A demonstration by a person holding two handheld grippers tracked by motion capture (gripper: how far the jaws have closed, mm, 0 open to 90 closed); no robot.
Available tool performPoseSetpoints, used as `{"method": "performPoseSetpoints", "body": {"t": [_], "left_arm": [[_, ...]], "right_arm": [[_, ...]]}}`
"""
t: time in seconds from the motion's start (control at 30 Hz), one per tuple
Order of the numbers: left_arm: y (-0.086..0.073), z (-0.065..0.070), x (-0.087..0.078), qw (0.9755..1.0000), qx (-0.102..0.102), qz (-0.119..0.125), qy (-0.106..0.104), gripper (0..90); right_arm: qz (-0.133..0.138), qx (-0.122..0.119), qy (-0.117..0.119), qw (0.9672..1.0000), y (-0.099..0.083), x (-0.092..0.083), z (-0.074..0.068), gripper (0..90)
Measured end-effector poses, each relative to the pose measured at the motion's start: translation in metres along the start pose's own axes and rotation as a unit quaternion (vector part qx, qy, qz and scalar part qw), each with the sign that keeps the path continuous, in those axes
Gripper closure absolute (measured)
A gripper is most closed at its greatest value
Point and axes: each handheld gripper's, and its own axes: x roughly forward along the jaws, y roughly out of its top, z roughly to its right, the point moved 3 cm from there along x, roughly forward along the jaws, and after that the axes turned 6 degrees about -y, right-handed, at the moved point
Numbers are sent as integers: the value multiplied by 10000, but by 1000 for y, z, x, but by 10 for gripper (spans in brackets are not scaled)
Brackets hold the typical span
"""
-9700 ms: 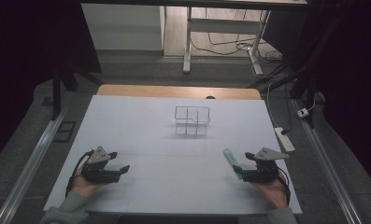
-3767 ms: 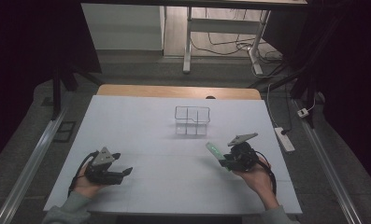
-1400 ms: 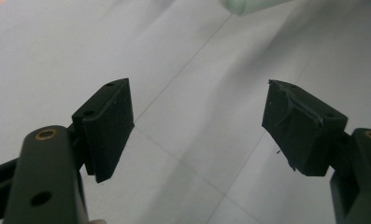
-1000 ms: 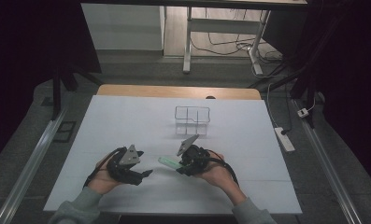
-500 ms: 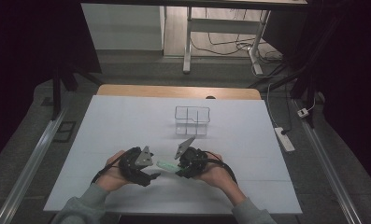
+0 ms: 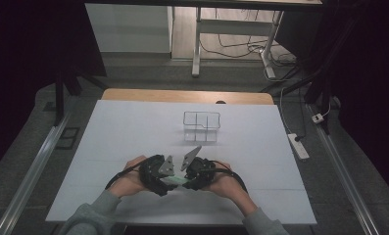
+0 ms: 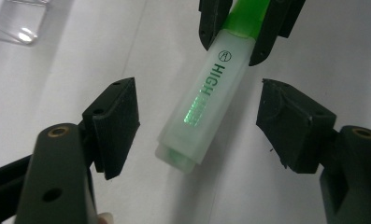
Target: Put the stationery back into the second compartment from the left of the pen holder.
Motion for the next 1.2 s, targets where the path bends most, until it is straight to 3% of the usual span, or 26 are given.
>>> {"method": "performPoseSetpoints", "body": {"t": [0.13,0.3,0.4,0.43,0.47,0.53,0.6,0.63,0.67,0.9,0.97,1.07,1.13,1.2], "left_arm": [[2,0,4,9999,90,-72,-124,312],[3,3,7,9989,306,-106,-342,463],[3,4,8,9984,431,-170,-327,552],[3,1,5,9958,727,-480,-276,561],[3,1,5,9945,822,-602,-225,569],[2,6,11,9953,742,-506,-356,584],[1,7,13,9949,770,-571,-309,606],[1,7,14,9950,759,-565,-331,610],[1,7,14,9946,783,-566,-377,614],[-1,8,14,9946,837,-460,-406,640],[-1,6,14,9946,859,-449,-383,651],[-1,5,15,9973,606,-191,-360,655],[-1,4,14,9979,523,-110,-368,656],[-2,3,13,9989,383,-43,-253,656]], "right_arm": [[32,-35,22,10000,1,0,-3,672],[100,-28,6,9999,2,-2,-4,672],[41,-54,64,10000,2,-3,-6,672],[60,-116,81,9999,2,-2,-7,672],[50,-118,103,9999,2,-1,-8,672],[34,-192,127,9997,1,0,-9,672],[-28,-468,89,9989,2,-1,-7,672],[-77,-409,102,9991,1,-2,-8,672],[47,-479,126,9988,2,0,-8,672],[149,-591,154,9980,2,-2,-9,666],[235,-517,83,9984,2,-6,-7,657],[364,-291,15,9989,3,-11,-4,645],[438,-108,-6,9990,2,-14,-2,635],[617,-1,-52,9981,2,-16,1,599]]}}
